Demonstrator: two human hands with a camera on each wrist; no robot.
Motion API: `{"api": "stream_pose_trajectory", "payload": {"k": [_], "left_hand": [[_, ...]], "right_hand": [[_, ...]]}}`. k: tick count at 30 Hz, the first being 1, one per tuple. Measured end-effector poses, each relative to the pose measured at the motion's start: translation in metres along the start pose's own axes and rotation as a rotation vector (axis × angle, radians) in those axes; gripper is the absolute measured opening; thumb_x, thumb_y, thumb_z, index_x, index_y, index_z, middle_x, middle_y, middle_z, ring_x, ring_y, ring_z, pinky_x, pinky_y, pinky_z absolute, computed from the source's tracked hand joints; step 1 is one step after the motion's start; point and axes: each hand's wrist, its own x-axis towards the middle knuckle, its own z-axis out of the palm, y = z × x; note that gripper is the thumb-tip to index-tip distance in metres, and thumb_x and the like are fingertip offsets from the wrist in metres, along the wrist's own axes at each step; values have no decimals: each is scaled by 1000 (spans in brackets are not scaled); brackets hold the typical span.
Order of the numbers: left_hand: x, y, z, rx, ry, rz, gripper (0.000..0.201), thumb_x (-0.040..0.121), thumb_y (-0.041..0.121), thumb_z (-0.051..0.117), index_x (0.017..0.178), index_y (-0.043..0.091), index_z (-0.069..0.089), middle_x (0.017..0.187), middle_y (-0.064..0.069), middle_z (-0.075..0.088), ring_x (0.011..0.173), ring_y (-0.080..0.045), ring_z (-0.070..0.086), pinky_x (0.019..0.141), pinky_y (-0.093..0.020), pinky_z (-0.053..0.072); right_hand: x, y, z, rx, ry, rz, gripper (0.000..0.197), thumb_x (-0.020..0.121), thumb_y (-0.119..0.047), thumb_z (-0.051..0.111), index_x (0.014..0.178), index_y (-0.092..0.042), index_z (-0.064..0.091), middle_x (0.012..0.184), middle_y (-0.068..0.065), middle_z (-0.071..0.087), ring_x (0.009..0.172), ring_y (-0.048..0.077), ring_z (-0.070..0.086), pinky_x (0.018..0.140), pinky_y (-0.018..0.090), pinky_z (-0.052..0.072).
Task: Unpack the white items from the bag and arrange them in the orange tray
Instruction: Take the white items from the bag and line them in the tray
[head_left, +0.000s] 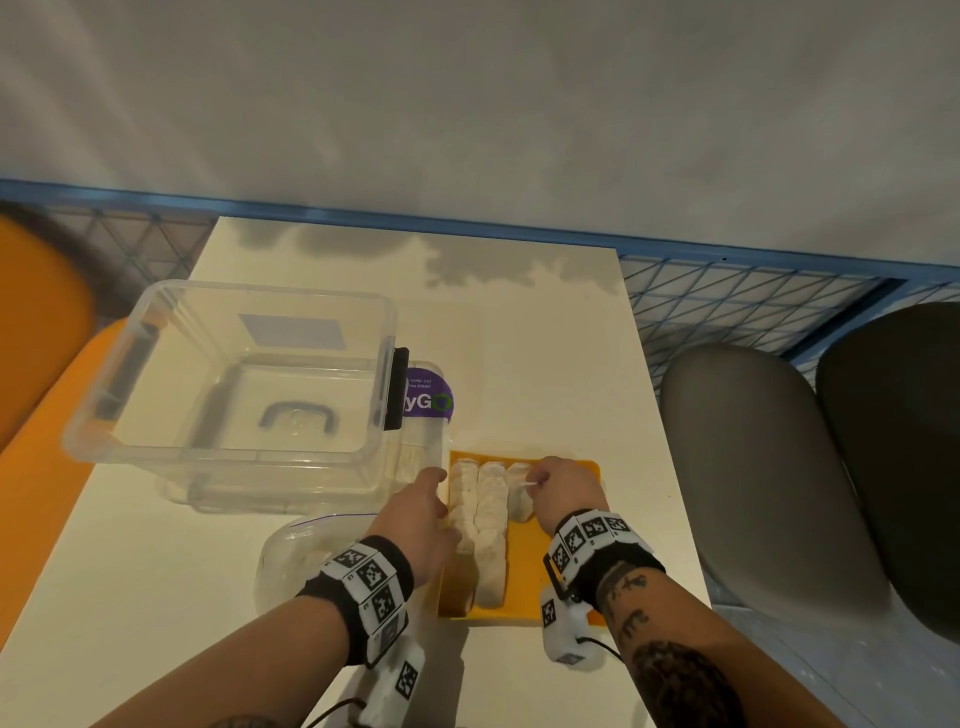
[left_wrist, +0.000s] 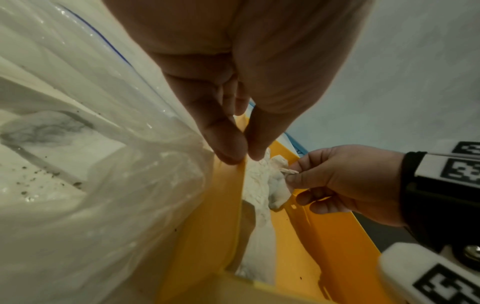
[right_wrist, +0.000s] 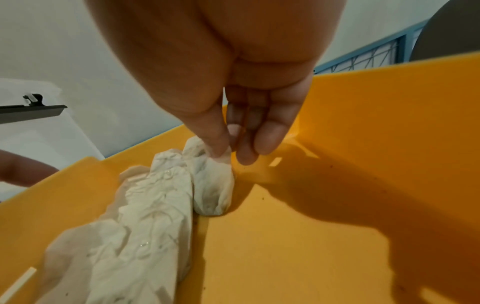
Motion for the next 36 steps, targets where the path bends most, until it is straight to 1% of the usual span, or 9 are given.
{"api": "stream_pose_trajectory", "payload": {"k": [9,14,18,21,24,28,31,34,36], "left_hand": [[0,0,0,-36,-12,-14,74,89,17,68,150,29,27,130,-2,61,115,-20,61,91,-28,51],[1,0,0,-4,-5,-3,73,90,18,68,149,28,27,130,-1,62,115,-20,61,91,-28,51],[-1,-3,-3,15,17,35,67,91,25,66,148,26,30,128,0,62,109,-18,63,92,-28,50],[-6,-9,-12,15,79,77,47,94,30,61,139,26,45,116,7,62,100,-11,58,85,-23,45],[-14,-24,-27,43,126,98,29,95,29,59,124,26,60,109,8,65,102,-11,61,90,-25,48],[-29,-55,-52,80,141,24,8,92,32,59,96,33,65,93,9,68,87,-10,63,80,-26,51],[-41,-76,-67,111,191,-70,13,88,37,61,77,30,63,80,6,68,74,-10,62,68,-27,52],[-54,-100,-76,152,310,-203,22,83,44,64,79,24,56,78,4,65,71,-13,59,68,-31,51],[-62,-114,-73,116,365,-292,42,77,50,71,96,18,51,95,2,62,80,-18,61,71,-32,48]], "right_hand": [[0,0,4,35,95,10,19,94,-29,60,110,-21,64,105,5,67,95,26,65,83,37,56],[-4,2,0,89,146,8,14,90,-39,62,100,-29,61,101,3,64,88,26,64,77,34,54],[-18,8,-4,144,171,-35,11,90,-31,64,100,-26,64,101,4,69,91,24,64,79,34,55],[-45,15,4,180,88,-146,13,92,-30,61,103,-27,66,101,-3,70,95,16,65,81,29,53],[-77,25,25,115,-132,-251,17,89,-46,62,100,-34,66,99,-13,69,95,7,63,82,24,51],[-97,40,53,-51,-207,-349,23,90,-54,55,100,-37,66,104,-15,67,100,9,60,89,29,50],[-102,45,63,-107,-180,-380,33,95,-52,48,111,-32,68,116,-11,68,108,14,59,93,32,47],[-101,51,70,-131,-154,-387,43,93,-59,39,114,-34,66,118,-12,67,110,14,59,95,33,46],[-99,53,75,-146,-146,-392,42,93,-59,39,114,-35,66,117,-13,67,110,13,59,96,32,45]]}}
